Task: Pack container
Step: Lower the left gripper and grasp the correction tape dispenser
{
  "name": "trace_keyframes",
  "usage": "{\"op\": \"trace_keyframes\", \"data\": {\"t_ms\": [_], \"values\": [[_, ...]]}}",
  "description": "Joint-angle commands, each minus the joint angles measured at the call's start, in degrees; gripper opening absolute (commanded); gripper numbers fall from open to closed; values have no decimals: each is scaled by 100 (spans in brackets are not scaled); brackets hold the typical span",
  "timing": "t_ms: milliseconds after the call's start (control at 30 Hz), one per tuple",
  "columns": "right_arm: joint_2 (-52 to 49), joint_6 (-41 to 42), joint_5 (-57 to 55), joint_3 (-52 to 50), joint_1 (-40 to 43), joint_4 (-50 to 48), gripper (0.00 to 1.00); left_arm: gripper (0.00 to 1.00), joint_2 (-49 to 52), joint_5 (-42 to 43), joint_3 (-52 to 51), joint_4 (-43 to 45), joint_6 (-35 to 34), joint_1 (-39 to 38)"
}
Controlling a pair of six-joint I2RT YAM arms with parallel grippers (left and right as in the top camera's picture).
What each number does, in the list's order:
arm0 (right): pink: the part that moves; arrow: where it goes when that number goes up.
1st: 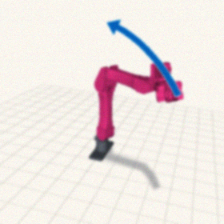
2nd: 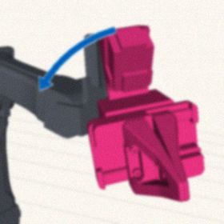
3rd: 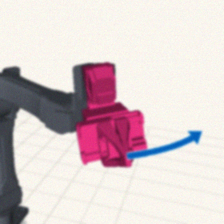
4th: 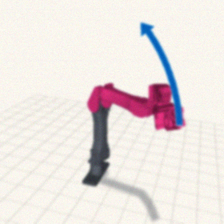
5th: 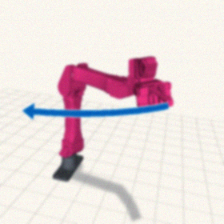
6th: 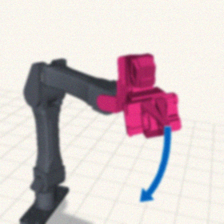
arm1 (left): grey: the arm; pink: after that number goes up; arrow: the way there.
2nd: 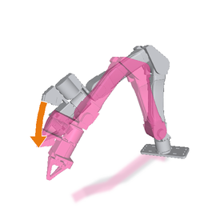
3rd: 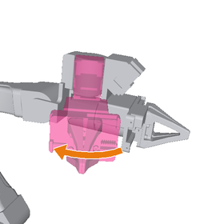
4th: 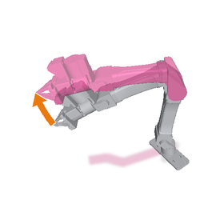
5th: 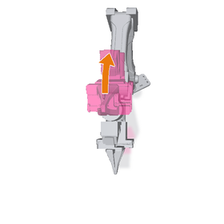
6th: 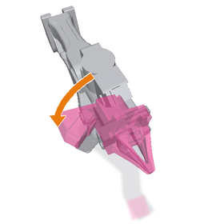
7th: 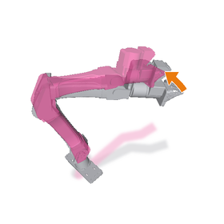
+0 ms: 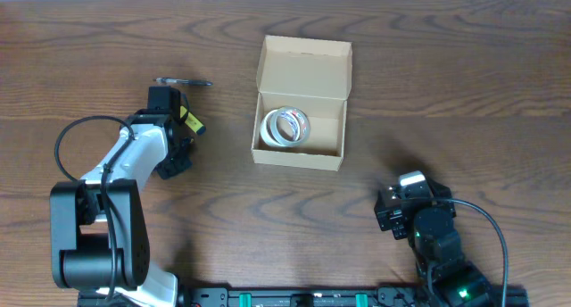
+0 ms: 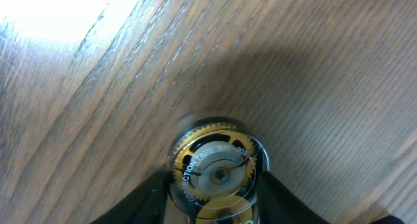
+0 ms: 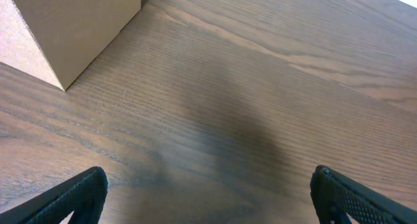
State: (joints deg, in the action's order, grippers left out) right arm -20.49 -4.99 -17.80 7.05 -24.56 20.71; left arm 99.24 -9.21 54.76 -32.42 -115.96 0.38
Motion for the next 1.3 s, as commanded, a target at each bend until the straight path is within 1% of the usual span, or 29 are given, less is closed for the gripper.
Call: {"op": "trace_keyframes", "data": {"t_ms": [0,200,267,300,333,400,433,500,567,667,733,800,967,1100,1167,1200,1267], "values": [[35,2,-37,-22,37,-9,99,40,79,31,-22,-28,-341,39],[35,2,-39,-22,37,-9,99,35,79,48,-22,-26,-341,39],[35,2,-37,-22,37,-9,99,35,79,55,-22,-26,-341,39],[35,2,-39,-22,37,-9,99,36,79,55,-22,-26,-341,39],[35,2,-37,-22,37,-9,99,41,79,55,-22,-26,-341,39],[35,2,-37,-22,37,-9,99,47,76,52,-22,-24,-343,39],[35,2,-37,-22,37,-9,99,54,76,52,-22,-15,-343,39],[35,2,-37,-22,37,-9,99,59,76,46,-20,24,-343,39],[35,2,-37,-22,37,-9,99,62,76,46,42,9,-343,39],[35,2,-39,-22,37,-9,99,64,76,31,269,-122,-341,35],[35,2,-37,-22,37,-9,99,64,76,-7,562,-424,-341,37],[35,2,-37,-22,37,-9,99,68,79,-44,876,-820,-341,85],[35,2,-37,-22,37,-9,99,68,269,201,1478,-1508,-339,413],[35,2,-37,-22,37,-9,99,69,588,551,1781,-1709,-339,538],[35,2,-37,-22,37,-9,99,70,710,728,1818,-1707,-341,533],[35,2,-37,-22,37,-9,99,72,745,815,1816,-1725,-339,533],[35,2,-39,-22,37,-9,99,73,809,955,1816,-1794,-341,533]]}}
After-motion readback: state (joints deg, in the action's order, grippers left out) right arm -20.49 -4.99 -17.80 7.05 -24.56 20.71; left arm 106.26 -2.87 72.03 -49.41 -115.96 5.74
